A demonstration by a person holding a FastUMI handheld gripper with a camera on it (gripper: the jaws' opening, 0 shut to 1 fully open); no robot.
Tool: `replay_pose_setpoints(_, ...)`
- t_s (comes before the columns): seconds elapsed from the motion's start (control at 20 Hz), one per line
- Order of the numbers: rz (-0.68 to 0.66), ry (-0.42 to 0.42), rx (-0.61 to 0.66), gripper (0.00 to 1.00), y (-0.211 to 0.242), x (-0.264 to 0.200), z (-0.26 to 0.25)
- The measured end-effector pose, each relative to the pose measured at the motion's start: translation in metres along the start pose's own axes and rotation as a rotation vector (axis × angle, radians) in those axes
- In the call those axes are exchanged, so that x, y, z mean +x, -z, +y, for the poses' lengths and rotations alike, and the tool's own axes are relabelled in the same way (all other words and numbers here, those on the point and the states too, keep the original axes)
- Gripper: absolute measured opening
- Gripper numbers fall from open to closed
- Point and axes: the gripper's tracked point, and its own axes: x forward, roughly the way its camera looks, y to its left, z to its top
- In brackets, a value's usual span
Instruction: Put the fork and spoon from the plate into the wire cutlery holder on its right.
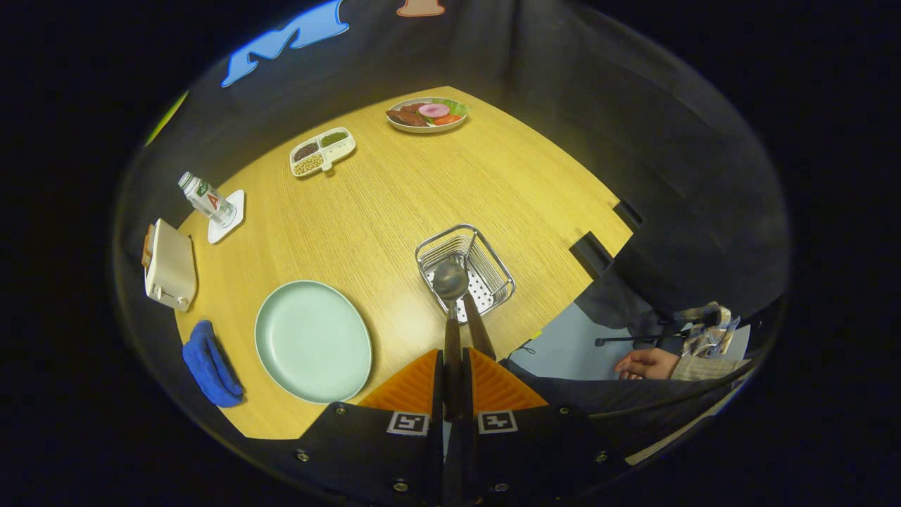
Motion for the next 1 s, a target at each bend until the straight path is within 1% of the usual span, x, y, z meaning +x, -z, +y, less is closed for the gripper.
replay_pose_setpoints(0.15,-0.012,-0.003,0.006,0.13,-0.004,-0.001,0.000)
replay_pose_setpoints(0.2,-0.016,-0.008,0.010,0.16,-0.006,-0.001,0.000)
replay_pose_setpoints(0.25,-0.019,-0.016,0.014,0.15,-0.006,-0.001,0.002)
replay_pose_setpoints(0.3,-0.019,-0.017,0.015,0.24,-0.007,-0.002,0.002)
replay_pose_setpoints(0.55,-0.024,-0.024,0.005,0.24,-0.007,-0.002,0.003)
replay_pose_setpoints(0.7,-0.054,-0.037,0.003,0.24,-0.013,-0.005,0.006)
replay_pose_setpoints(0.85,-0.143,-0.052,-0.006,0.24,-0.030,-0.017,0.011)
replay_pose_setpoints(1.0,-0.301,-0.103,-0.026,0.24,-0.063,-0.044,0.024)
